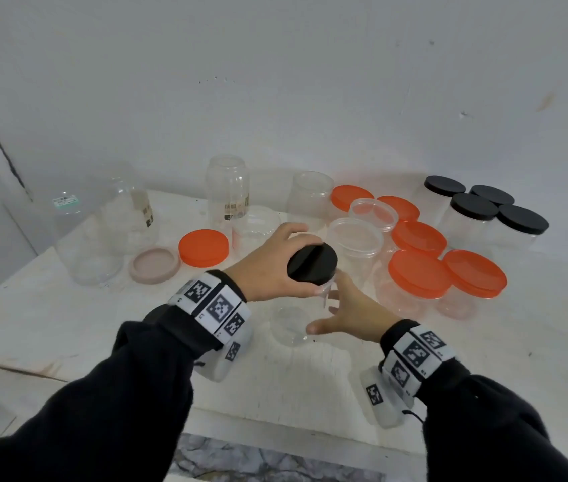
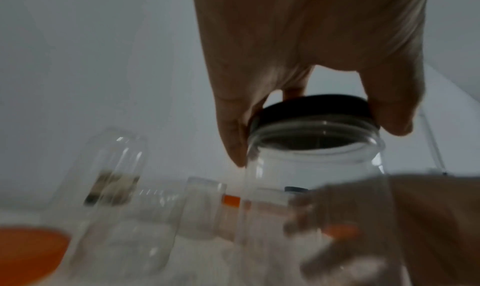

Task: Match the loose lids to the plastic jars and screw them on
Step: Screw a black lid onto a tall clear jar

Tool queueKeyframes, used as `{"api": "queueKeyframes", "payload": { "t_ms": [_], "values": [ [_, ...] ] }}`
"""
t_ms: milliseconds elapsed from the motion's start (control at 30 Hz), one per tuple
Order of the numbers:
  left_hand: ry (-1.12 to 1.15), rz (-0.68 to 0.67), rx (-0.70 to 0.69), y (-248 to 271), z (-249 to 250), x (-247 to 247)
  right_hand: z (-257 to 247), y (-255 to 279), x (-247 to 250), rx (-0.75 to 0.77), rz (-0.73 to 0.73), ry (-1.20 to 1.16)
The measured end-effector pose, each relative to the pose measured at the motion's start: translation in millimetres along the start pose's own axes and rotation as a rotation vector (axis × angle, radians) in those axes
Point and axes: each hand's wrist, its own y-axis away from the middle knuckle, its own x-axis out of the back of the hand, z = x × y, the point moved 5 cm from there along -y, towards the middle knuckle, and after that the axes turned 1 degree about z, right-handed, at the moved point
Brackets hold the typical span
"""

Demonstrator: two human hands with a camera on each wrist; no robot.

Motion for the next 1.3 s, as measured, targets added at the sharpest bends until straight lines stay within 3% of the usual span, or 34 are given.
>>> {"api": "queueKeyframes", "payload": {
  "t_ms": [133,233,333,533,800,967,1300],
  "values": [
    [0.27,0.15,0.103,13.3,-18.1,-5.3,-33.1,12.0,31.5,0.061,0.053,-0.161],
    [0.432,0.165,0.169,18.2,-28.8,-17.9,-60.2,14.9,44.1,0.102,0.055,-0.087],
    [0.513,0.18,0.18,20.6,-35.1,-29.7,-86.0,10.7,44.9,0.124,0.024,0.132],
    [0.578,0.249,0.16,24.2,-40.1,-44.6,-119.9,0.3,25.5,0.148,-0.107,0.84],
    [0.557,0.268,0.156,22.1,-42.0,-44.1,-134.4,-15.5,14.2,0.059,-0.218,1.181],
    [0.555,0.281,0.155,23.4,-43.9,-44.0,-138.3,-20.6,8.1,0.043,-0.267,1.223],
    [0.528,0.284,0.121,21.7,-44.0,-43.9,-130.7,-12.2,11.4,0.157,-0.287,1.058]
  ]
}}
